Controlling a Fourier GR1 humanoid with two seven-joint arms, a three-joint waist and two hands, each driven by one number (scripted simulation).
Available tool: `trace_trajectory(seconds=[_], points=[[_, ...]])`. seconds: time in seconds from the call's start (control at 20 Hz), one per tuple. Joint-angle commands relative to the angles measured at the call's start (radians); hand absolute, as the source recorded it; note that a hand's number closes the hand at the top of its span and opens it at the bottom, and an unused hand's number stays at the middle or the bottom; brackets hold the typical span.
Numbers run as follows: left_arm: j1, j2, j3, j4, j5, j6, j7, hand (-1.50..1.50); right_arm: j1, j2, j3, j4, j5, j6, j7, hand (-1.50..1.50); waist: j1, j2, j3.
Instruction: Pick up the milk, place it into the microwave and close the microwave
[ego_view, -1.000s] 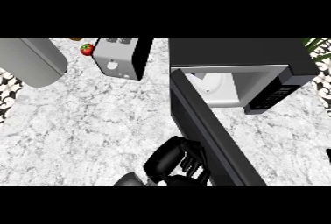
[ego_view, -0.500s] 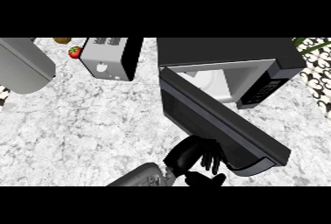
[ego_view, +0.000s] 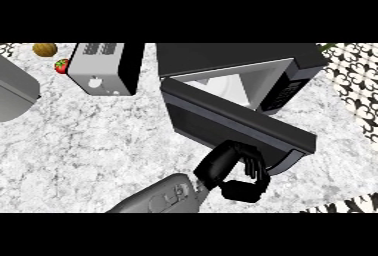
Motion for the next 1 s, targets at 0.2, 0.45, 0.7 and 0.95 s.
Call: trace_trajectory(seconds=[0.2,0.45,0.7,0.95], points=[[-0.120,-0.006,0.034,0.048,0.127,0.064,-0.074,1.50,-0.029,-0.049,0.013,-0.069,-0.037,0.044,0.040,-1.50,-0.090,0.016,0.000],[-0.214,-0.006,0.068,0.091,0.188,0.076,-0.072,1.50,-0.057,-0.071,0.002,-0.083,-0.083,0.048,0.069,-1.50,-0.131,0.027,0.002],[-0.284,-0.006,0.094,0.152,0.235,0.090,-0.073,1.50,-0.071,-0.103,0.003,-0.103,-0.121,0.069,0.098,-1.50,-0.163,0.037,0.003],[-0.352,-0.005,0.115,0.207,0.263,0.108,-0.085,1.50,-0.081,-0.127,-0.004,-0.111,-0.145,0.085,0.110,-1.50,-0.203,0.047,0.006]])
